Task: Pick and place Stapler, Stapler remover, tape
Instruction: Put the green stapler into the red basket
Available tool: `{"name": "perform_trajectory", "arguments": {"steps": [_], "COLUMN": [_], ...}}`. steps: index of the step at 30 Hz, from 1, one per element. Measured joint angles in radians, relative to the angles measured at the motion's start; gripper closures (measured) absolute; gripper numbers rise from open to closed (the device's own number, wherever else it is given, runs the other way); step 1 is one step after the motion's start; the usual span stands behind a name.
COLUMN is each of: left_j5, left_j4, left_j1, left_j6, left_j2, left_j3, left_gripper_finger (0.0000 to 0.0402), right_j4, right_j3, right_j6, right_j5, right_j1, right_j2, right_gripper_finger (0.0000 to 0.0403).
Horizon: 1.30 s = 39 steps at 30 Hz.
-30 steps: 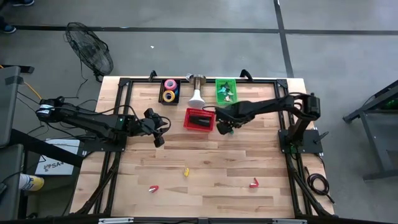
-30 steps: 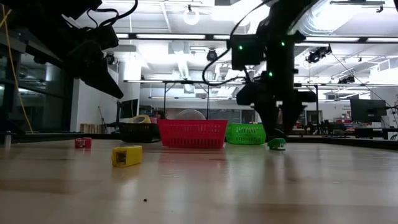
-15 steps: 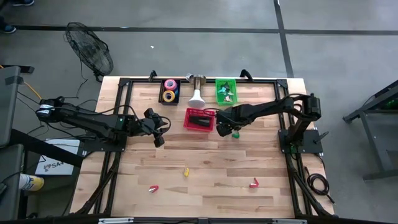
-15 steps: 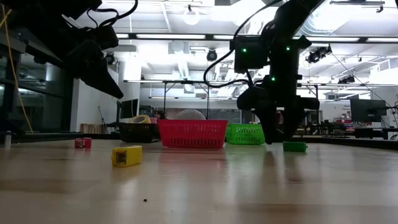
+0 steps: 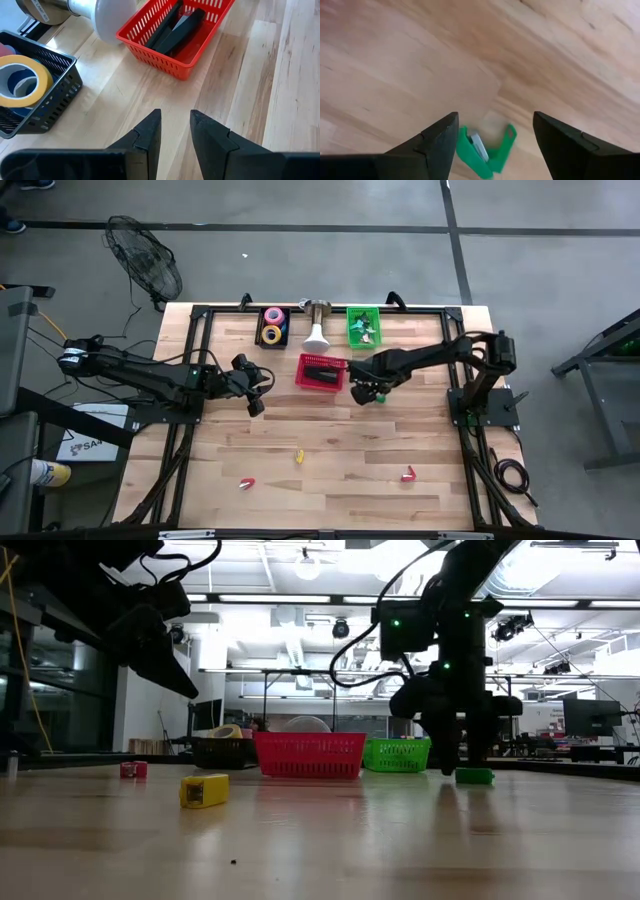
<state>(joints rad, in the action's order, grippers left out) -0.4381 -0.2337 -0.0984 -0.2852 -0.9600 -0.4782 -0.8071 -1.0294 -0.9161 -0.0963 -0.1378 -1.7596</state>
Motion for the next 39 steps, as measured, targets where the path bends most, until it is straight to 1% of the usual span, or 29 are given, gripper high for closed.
{"name": "perform_trajectory", "arguments": {"steps": [4, 12, 17, 24, 39], "left_j5": [0.0, 0.0, 0.0, 0.0, 0.0], "left_j4": [0.0, 0.0, 0.0, 0.0, 0.0], "left_j1": [0.0, 0.0, 0.0, 0.0, 0.0], "left_j6": [0.0, 0.0, 0.0, 0.0, 0.0], "left_j2": [0.0, 0.0, 0.0, 0.0, 0.0], "left_j3": [0.0, 0.0, 0.0, 0.0, 0.0], "left_gripper_finger": [0.03, 0.03, 0.03, 0.03, 0.03], "right_j4": [-0.029, -0.031, -0.043, -0.042, -0.014], "right_j3": [0.0, 0.0, 0.0, -0.001, -0.001], "right_j6": [-0.024, -0.024, 0.002, 0.063, 0.071], "right_j5": [0.003, 0.003, 0.021, -0.008, 0.018], "right_j1": [0.023, 0.049, 0.061, 0.075, 0.075], "right_j2": [0.0, 0.0, 0.0, 0.0, 0.0], "right_gripper_finger": [0.0155, 0.0155, 0.0155, 0.0155, 0.0155]}}
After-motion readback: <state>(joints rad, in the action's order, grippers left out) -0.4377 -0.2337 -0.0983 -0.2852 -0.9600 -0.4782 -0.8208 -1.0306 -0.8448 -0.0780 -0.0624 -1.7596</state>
